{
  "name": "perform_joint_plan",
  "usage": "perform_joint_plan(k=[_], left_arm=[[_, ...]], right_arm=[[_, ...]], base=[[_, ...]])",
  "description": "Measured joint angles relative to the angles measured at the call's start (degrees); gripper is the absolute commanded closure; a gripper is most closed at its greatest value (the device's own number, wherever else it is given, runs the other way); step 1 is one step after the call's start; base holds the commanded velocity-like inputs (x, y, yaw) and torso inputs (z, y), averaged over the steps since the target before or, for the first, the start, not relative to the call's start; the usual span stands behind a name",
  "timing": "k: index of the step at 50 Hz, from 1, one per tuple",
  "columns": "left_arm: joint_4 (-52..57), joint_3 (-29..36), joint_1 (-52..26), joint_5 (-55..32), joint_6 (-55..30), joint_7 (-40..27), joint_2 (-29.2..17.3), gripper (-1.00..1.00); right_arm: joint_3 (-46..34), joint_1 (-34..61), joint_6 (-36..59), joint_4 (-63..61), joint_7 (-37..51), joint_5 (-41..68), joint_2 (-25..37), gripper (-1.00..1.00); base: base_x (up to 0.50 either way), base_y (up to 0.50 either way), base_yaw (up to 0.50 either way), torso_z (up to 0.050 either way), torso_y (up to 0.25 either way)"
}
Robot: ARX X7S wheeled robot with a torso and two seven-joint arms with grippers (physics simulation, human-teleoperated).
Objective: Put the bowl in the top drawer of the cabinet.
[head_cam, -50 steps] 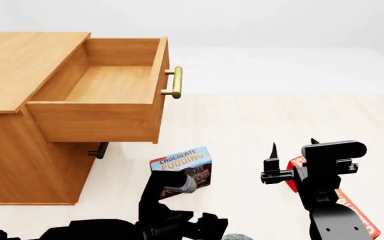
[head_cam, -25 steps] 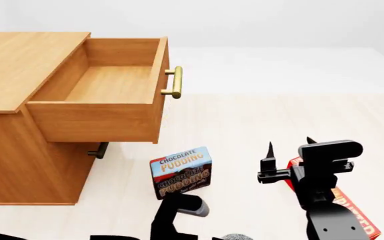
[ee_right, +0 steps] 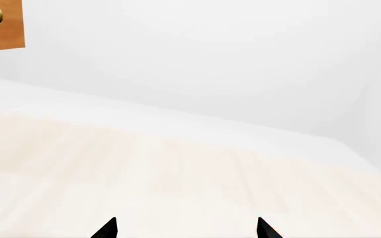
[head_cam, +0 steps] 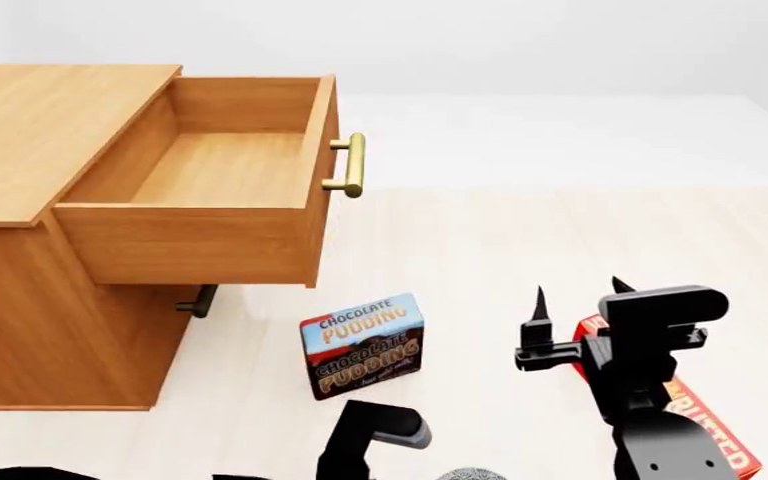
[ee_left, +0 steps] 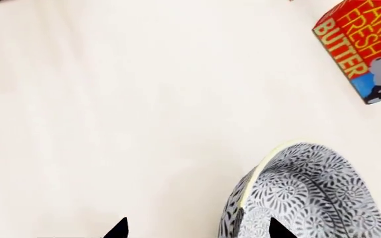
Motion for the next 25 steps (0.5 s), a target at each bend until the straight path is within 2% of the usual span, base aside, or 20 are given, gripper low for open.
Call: perform_joint_plan(k=[15,16,18,20,25], left_arm=[[0.6,0.8,-0.4,3.5,-1.2,-8.3,2.6,-1.0],[0.8,0.9,-0.3,4.0,-1.2,-8.9,2.8,1.0],[3.8,1.1,-0.6,4.6,-1.3,-10.3,2.3,1.0],[2.0,1.9,0.5,4.8,-1.4,-8.9,3.5,1.0],[2.1,2.1,0.8,6.3,-1.3,-10.5,3.7,1.0]], right_arm=[[-0.1,-0.2,-0.5,0.1,0.2,0.6,0.1,-1.0],[-0.1,-0.2,-0.5,0.1,0.2,0.6,0.1,-1.0],[-0.2,-0.2,-0.6,0.2,0.3,0.6,0.1,-1.0],[-0.2,-0.2,-0.5,0.1,0.3,0.7,0.0,-1.0],[-0.3,-0.4,-0.6,0.0,0.4,0.9,0.1,-1.0]], base=[[0.01,-0.01,-0.01,0.0,0.0],[0.0,-0.01,-0.01,0.0,0.0],[0.01,-0.01,-0.01,0.0,0.0],[0.0,0.0,0.0,0.0,0.0],[0.01,-0.01,-0.01,0.0,0.0]])
